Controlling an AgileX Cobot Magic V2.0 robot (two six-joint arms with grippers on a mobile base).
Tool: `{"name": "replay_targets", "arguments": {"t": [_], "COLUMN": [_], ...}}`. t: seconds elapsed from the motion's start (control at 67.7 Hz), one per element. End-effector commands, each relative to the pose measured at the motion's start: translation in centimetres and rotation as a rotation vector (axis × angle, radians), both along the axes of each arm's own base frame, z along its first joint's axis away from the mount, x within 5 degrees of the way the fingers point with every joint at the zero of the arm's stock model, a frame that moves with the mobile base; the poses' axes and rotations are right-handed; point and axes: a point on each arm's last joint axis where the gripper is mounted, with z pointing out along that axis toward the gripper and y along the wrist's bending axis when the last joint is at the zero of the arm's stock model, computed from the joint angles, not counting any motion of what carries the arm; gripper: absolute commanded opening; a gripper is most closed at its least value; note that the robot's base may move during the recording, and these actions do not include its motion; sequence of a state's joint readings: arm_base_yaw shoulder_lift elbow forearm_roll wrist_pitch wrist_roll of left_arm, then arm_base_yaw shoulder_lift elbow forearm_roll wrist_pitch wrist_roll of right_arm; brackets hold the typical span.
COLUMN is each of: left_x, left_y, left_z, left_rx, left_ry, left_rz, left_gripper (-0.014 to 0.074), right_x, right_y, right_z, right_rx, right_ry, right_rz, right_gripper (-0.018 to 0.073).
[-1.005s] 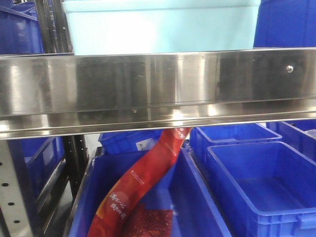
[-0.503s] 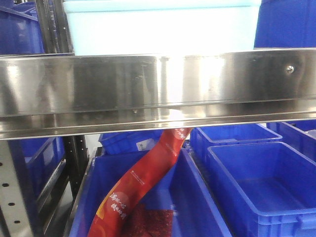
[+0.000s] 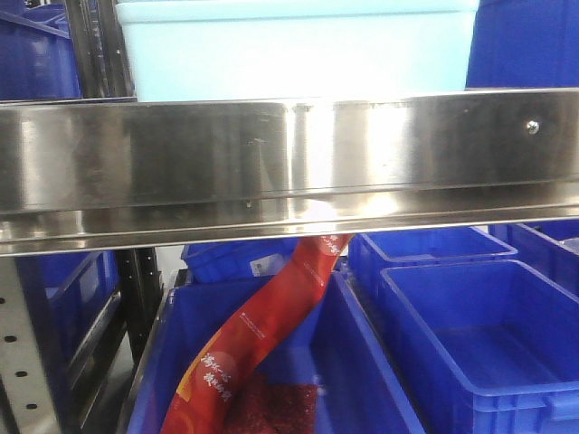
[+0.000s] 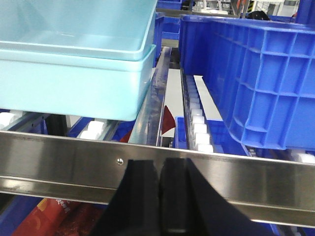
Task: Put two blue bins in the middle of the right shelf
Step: 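Withdraw both open grippers down below the shelf rail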
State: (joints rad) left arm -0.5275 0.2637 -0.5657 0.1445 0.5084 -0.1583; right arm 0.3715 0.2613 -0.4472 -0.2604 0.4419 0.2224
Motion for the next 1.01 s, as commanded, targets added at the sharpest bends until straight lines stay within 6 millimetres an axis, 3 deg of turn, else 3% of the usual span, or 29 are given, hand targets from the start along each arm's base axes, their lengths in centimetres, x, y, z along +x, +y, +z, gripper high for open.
{"name": "replay_targets", "arguments": {"t": [0.0, 0.591, 0.783, 0.99], "left_x": [-0.2, -0.1, -0.3, 0.1], "left_y": [0.0, 0.0, 0.3, 0.7], "left_z": [0.2, 0.0, -2.5, -7.8], "left_rx": [-0.014, -0.012, 0.031, -0.011], "left_ry": [-0.032, -0.025, -0.078, -0.212], "left_rz": [-0.011, -0.01, 0.06, 0.186], "left_gripper": [-0.0111, -0.0111, -0.0111, -0.0111], "right_x": [-0.1, -0.1, -0.1, -0.1], "right_y": [0.0, 0.0, 0.0, 0.0], "right_z": [0.3, 0.3, 0.3, 0.3], "right_rx": [-0.006, -0.006, -0.006, -0.006], "right_ry": [-0.04, -0.04, -0.04, -0.04], "right_rz": [0.003, 0.003, 0.003, 0.003], "right_gripper": [-0.0161, -0.0161, -0.0161, -0.0161]}}
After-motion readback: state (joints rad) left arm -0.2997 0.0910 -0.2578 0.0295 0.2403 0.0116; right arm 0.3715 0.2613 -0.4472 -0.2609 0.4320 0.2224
